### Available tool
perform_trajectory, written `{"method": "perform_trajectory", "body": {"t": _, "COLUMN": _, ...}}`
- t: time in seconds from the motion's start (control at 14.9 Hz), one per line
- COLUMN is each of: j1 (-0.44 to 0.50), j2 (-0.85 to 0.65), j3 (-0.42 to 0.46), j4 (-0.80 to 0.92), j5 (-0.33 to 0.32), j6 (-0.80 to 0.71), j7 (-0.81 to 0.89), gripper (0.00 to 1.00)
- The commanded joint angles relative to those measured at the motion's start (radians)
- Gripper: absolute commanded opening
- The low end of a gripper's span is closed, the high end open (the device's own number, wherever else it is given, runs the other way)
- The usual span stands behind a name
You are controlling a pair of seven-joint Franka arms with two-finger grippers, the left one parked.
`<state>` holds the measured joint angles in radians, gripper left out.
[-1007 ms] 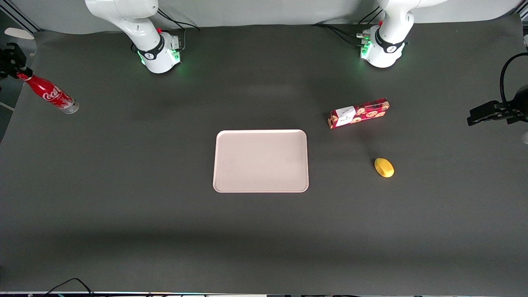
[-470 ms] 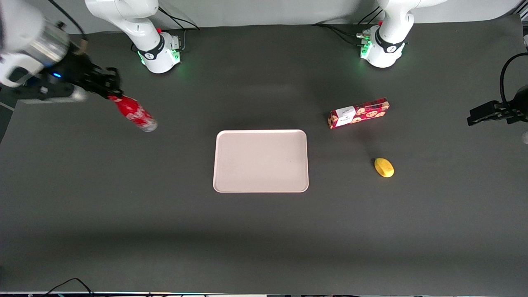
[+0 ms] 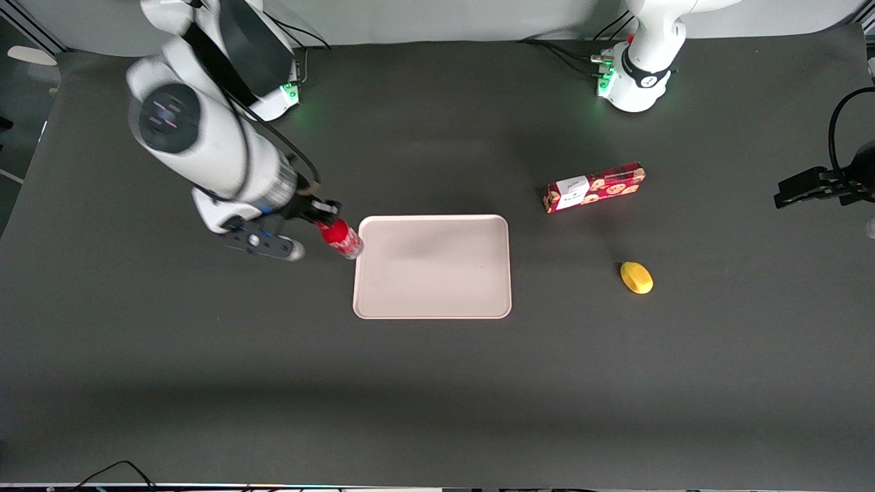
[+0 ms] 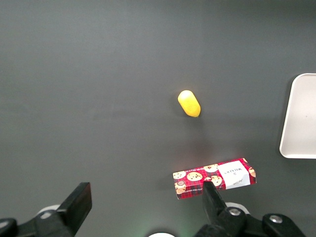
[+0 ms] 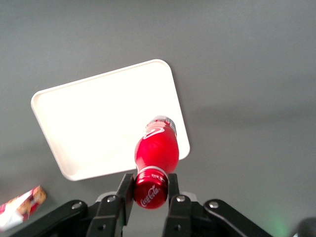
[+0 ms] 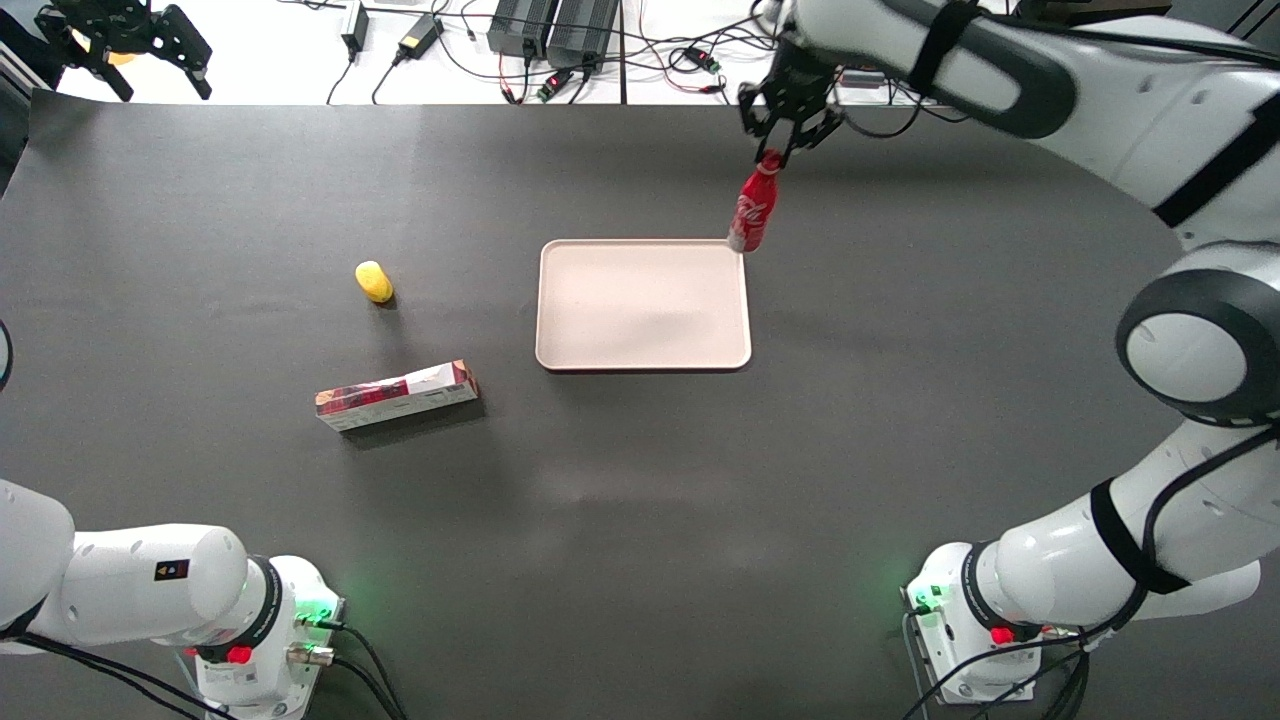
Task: Place coke bottle on tray
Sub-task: 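Lower the bottle onto the tray corner and open the right gripper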
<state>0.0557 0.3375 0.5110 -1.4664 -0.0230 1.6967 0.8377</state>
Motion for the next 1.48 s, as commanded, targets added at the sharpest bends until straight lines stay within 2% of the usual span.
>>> {"method": "perform_trajectory", "body": {"t": 0.0, "j1": 0.006, "j2": 0.067, "j3": 0.027, "j4": -0.066, "j5": -0.070, "j6": 0.130, "j7": 0.133, "gripper": 0.11}}
{"method": "perform_trajectory", "body": {"t": 0.2, "j1": 0.009, "j2": 0.066, "j3": 0.027, "j4": -0.199, "j5": -0.081, "j6": 0.288, "j7": 0.193, "gripper": 0.11}}
{"method": "perform_trajectory", "body": {"t": 0.4, "j1": 0.009, "j2": 0.067, "j3": 0.027, "j4": -0.219, "j5": -0.087, "j6": 0.296, "j7": 0.210, "gripper": 0.17}}
{"method": "perform_trajectory", "body": {"t": 0.47, "j1": 0.010, "j2": 0.067, "j3": 0.027, "j4": -0.229, "j5": -0.101, "j6": 0.299, "j7": 0.224, "gripper": 0.21}}
{"method": "perform_trajectory", "body": {"t": 0.54, "j1": 0.010, "j2": 0.074, "j3": 0.029, "j4": -0.233, "j5": -0.118, "j6": 0.301, "j7": 0.225, "gripper": 0.30}}
{"method": "perform_trajectory", "body": {"t": 0.67, "j1": 0.010, "j2": 0.080, "j3": 0.027, "j4": -0.239, "j5": -0.123, "j6": 0.311, "j7": 0.241, "gripper": 0.37}}
{"method": "perform_trajectory", "body": {"t": 0.87, "j1": 0.010, "j2": 0.081, "j3": 0.027, "j4": -0.290, "j5": -0.149, "j6": 0.382, "j7": 0.248, "gripper": 0.37}}
{"method": "perform_trajectory", "body": {"t": 0.94, "j1": 0.010, "j2": 0.084, "j3": 0.027, "j4": -0.290, "j5": -0.150, "j6": 0.388, "j7": 0.253, "gripper": 0.41}}
{"method": "perform_trajectory", "body": {"t": 1.07, "j1": 0.009, "j2": 0.081, "j3": 0.027, "j4": -0.281, "j5": -0.147, "j6": 0.380, "j7": 0.253, "gripper": 1.00}}
{"method": "perform_trajectory", "body": {"t": 1.28, "j1": 0.006, "j2": 0.063, "j3": 0.027, "j4": -0.261, "j5": -0.146, "j6": 0.364, "j7": 0.250, "gripper": 1.00}}
{"method": "perform_trajectory", "body": {"t": 1.41, "j1": 0.009, "j2": 0.066, "j3": 0.027, "j4": -0.195, "j5": -0.146, "j6": 0.292, "j7": 0.247, "gripper": 1.00}}
